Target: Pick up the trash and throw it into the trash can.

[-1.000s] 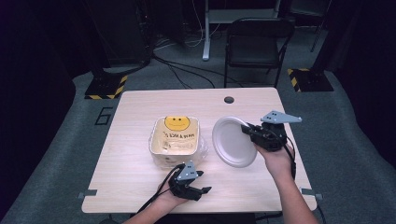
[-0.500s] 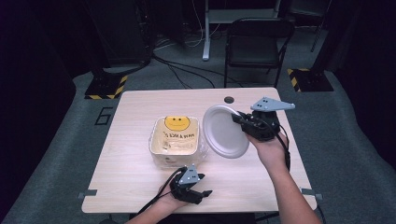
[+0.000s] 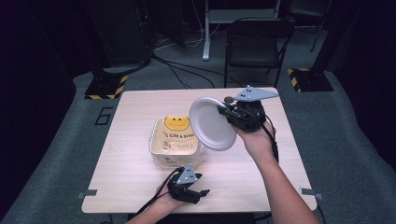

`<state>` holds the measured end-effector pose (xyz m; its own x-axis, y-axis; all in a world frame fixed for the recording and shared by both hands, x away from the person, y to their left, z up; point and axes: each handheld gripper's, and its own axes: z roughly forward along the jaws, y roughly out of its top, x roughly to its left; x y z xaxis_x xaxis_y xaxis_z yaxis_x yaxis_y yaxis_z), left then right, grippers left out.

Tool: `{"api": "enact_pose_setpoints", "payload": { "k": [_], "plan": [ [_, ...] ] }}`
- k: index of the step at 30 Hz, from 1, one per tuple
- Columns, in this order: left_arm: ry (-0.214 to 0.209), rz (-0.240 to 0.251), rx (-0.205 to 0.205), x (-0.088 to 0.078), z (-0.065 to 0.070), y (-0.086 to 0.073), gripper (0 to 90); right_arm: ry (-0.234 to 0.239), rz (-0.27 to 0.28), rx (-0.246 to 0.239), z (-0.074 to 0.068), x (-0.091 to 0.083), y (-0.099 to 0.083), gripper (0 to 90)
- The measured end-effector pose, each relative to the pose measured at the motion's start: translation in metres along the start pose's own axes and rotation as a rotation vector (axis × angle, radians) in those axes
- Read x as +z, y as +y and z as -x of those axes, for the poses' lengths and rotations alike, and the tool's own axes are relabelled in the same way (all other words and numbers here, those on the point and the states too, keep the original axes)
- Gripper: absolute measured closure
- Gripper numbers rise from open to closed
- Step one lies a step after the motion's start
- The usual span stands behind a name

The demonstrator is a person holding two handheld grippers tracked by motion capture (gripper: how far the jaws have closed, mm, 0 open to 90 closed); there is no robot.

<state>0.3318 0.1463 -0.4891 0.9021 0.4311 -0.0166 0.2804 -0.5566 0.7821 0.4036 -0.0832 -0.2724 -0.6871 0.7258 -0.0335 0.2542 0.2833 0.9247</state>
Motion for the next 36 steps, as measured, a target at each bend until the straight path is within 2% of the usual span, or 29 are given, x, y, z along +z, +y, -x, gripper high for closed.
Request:
{"api": "enact_pose_setpoints", "payload": {
  "k": [8, 17, 18, 21, 26, 36],
  "plan": [
    [0.015, -0.005, 0.017, -0.003, 0.0, -0.001, 34.6, 0.023, 0.011, -0.019, -0.014, 0.015, 0.015, 82.6],
    [0.016, 0.001, 0.011, -0.005, 0.001, -0.002, 34.6, 0.028, 0.007, -0.039, -0.024, 0.035, 0.023, 82.6],
    [0.015, 0.001, 0.007, -0.006, 0.001, -0.002, 34.6, 0.025, 0.003, -0.044, -0.027, 0.042, 0.025, 82.6],
    [0.02, 0.008, 0.007, -0.006, 0.001, -0.002, 34.6, 0.025, -0.001, -0.049, -0.028, 0.047, 0.026, 82.6],
    [0.019, 0.006, 0.009, -0.006, 0.001, -0.002, 34.6, 0.017, -0.014, -0.069, -0.034, 0.065, 0.027, 82.6],
    [0.025, 0.017, 0.009, -0.008, 0.001, -0.003, 34.6, 0.015, -0.037, -0.065, -0.043, 0.091, 0.021, 82.6]
  ]
}}
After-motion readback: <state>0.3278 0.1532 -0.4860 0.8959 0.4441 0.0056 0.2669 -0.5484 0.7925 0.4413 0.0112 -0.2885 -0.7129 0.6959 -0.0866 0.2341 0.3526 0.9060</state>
